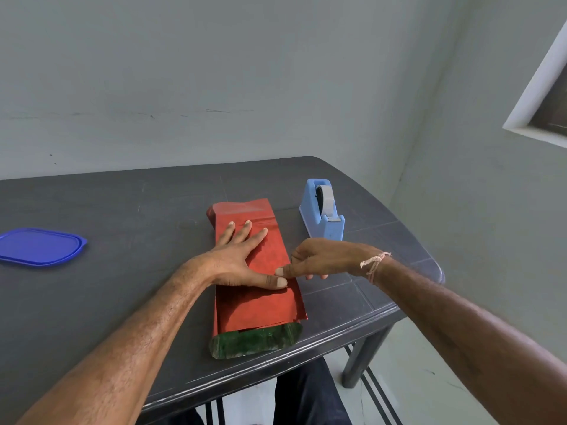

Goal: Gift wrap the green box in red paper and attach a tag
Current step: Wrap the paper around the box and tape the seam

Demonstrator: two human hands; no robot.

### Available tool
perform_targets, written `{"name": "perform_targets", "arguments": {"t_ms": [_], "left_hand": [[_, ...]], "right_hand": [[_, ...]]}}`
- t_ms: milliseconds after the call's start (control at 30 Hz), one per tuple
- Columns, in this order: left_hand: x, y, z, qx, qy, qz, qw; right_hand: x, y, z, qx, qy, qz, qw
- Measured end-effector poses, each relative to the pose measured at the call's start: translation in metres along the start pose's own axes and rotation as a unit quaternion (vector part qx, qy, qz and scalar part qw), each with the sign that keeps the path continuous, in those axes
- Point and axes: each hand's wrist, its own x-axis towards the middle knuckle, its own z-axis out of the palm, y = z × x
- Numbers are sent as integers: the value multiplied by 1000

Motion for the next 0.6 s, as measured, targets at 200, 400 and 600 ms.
{"name": "perform_targets", "arguments": {"t_ms": [200,400,600], "left_hand": [[-1,0,-1,4,-5,-2,1000],[1,0,0,5,-8,-2,1000],[-1,2,-1,14,-3,1,1000]], "right_hand": [[1,16,3,103,-52,-8,993],[9,30,9,167,-88,-23,982],[12,35,12,174,-93,-43,979]]}}
